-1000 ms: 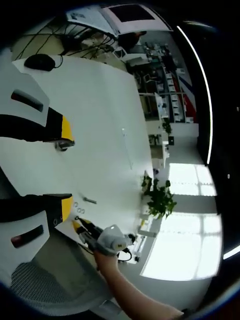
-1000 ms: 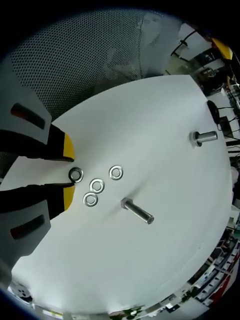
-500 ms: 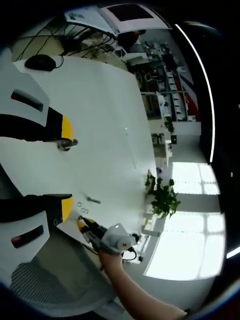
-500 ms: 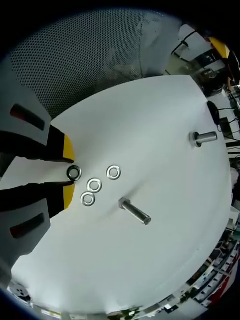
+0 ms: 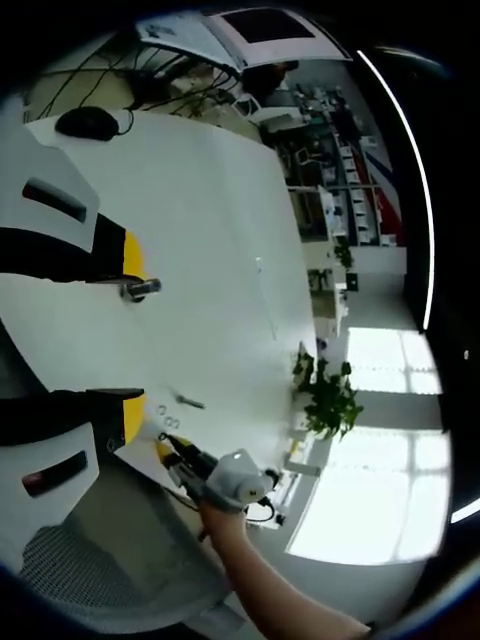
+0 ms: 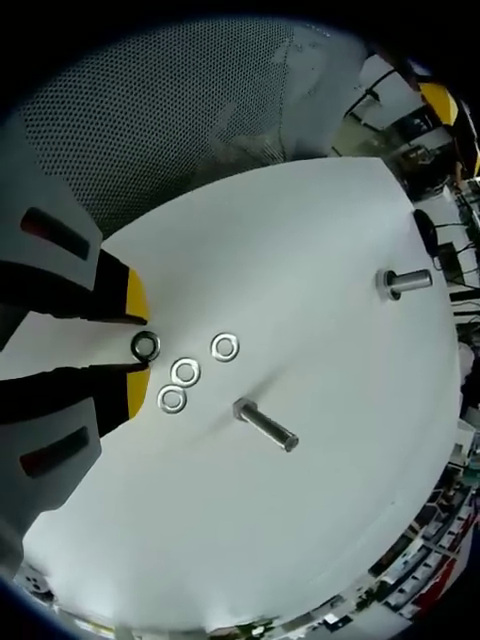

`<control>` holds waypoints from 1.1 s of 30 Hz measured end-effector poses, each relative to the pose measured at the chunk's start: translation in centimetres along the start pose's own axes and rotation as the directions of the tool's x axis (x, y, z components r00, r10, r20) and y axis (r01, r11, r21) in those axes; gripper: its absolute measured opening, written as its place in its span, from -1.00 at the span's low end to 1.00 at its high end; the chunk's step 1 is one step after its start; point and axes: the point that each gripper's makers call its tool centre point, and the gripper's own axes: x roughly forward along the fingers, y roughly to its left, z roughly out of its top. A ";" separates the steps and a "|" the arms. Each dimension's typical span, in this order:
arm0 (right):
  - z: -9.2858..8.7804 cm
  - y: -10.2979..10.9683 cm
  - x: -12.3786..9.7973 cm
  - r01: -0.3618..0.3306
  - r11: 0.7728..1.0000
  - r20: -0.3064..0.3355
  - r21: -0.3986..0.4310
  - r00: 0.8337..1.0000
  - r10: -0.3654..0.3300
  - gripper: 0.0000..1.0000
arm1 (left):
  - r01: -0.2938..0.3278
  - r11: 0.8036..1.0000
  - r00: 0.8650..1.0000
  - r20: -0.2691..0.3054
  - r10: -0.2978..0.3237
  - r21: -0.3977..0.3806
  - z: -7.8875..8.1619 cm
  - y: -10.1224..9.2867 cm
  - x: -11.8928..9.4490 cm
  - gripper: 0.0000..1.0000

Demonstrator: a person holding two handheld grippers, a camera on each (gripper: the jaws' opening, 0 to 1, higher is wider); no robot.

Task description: Place the washer onto the threaded stud by aligning its center hole with the stud, sliding it down to the base, and recovering from edge contact or off-axis alignment until the washer reaches the visible bottom stop.

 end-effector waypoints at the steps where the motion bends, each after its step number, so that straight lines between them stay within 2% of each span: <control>1: 0.0 0.0 0.0 -0.001 1.000 -0.001 -0.004 1.000 0.001 -0.63 | 0.000 1.000 1.000 -0.005 0.000 0.000 -0.1 0.0 0.0 -0.20; 7: 0.1 0.0 0.2 -0.014 0.998 -0.070 -0.062 0.998 0.010 -0.65 | -0.003 1.000 1.000 -0.016 0.003 -0.001 -0.3 0.1 0.1 -0.20; 16: -0.1 0.0 0.0 -0.009 0.997 -0.057 -0.082 0.998 0.005 -0.71 | -0.010 1.000 1.000 -0.029 0.010 0.000 -0.5 0.2 0.1 -0.20; 21: 0.0 0.0 0.0 -0.008 0.996 -0.075 -0.088 0.997 0.002 -0.72 | -0.013 1.000 1.000 -0.027 0.013 0.004 -0.4 0.2 0.1 -0.19; 33: -0.5 -0.5 -0.8 0.007 1.000 -0.036 0.002 0.999 -0.007 -0.75 | -0.018 1.000 0.999 -0.032 0.018 0.001 -0.6 0.4 0.1 -0.19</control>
